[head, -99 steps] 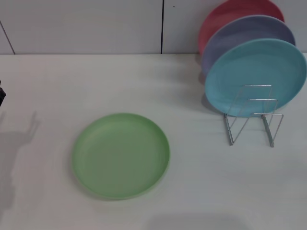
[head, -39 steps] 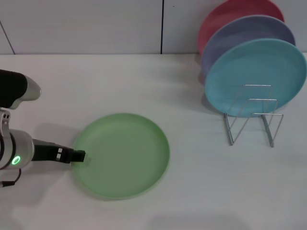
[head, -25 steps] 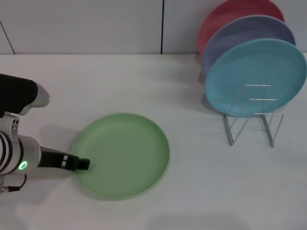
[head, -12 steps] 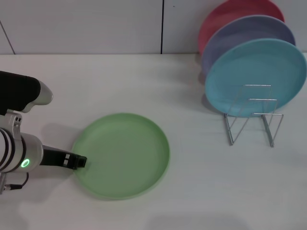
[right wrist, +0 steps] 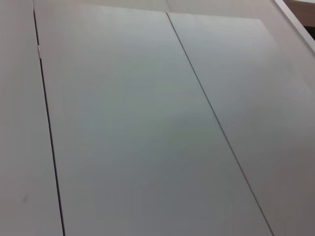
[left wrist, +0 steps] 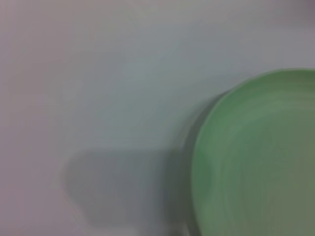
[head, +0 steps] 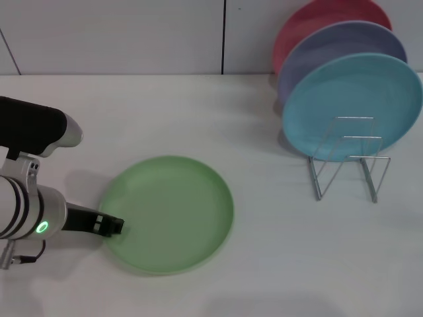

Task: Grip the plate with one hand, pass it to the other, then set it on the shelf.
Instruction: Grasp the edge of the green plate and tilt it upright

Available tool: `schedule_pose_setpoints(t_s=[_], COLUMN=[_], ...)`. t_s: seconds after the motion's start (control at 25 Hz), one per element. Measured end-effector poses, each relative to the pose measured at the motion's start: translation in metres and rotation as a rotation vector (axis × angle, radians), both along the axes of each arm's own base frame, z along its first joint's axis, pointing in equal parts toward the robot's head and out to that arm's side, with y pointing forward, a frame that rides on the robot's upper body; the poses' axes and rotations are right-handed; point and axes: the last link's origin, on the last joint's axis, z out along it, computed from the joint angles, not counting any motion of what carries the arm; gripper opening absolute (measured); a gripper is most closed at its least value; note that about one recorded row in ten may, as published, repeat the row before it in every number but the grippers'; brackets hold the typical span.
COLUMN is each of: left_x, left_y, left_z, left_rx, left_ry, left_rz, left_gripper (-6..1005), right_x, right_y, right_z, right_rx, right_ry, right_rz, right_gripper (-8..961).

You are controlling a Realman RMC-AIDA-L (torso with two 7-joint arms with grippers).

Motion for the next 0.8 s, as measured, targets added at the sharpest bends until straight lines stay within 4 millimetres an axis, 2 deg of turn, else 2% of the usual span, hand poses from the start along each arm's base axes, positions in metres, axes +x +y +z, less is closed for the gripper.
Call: schedule_pose_setpoints(t_s=[0.2,0.32,0.8], left_x=[0.002,0.0029,0.0066], left_y=[0.0009,0.0013,0.0005], left_z=[0.0004,0.0004,-0.0037], left_rx=[0.002,0.001,-0.021], left_ry=[-0.001,0.0,0.006], left_rz=[-0.001,-0.001,-0.009], left_gripper=[438,338,339], right_x=[0.0005,0.0004,0.0017], right_y=[-0.0006,-0.0003,-0.0014], right_z=[0.0002,0.001,0.0024], right_rx=[0.001,0.004,0.006], right_ry=[0.0,-0.002,-0.006], right_rz=[-0.003,-0.001,-0.006], right_gripper=[826,826,825])
